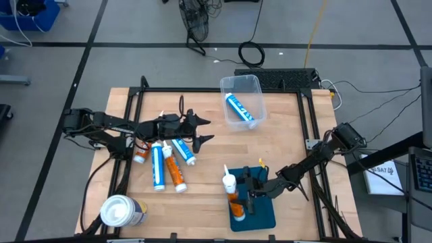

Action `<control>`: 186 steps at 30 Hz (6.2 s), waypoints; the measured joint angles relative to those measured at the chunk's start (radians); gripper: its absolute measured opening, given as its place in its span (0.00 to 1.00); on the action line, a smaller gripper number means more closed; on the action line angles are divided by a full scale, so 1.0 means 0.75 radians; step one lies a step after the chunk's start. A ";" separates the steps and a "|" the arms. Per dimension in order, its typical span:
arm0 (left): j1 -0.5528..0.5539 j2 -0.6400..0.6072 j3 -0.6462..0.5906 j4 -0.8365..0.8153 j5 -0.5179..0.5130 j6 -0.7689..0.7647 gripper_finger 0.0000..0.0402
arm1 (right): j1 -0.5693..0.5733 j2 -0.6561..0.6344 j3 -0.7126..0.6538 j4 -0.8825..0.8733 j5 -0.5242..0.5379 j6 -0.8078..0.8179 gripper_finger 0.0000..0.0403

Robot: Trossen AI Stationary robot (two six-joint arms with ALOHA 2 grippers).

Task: Sort silicone sealant tubes
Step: Put the right orange sealant into the blue bin, then put the left orange sealant into the blue bin

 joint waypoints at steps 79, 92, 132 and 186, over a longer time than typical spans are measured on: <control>0.363 -0.128 0.160 -2.250 -0.219 -1.114 0.77 | -0.094 -0.276 -0.003 -0.444 0.481 -0.676 0.89; 0.445 -0.128 -0.097 -2.064 -0.086 -1.090 0.77 | -0.094 -0.276 -0.003 -0.444 0.481 -0.676 0.89; 0.201 -0.129 0.469 -1.419 -0.111 -0.089 0.51 | -0.207 -0.275 -0.004 -0.472 0.464 -0.615 0.89; 0.380 -0.175 -0.020 -0.368 0.958 0.371 0.51 | -0.373 -0.578 -0.003 -0.837 0.178 -0.352 0.89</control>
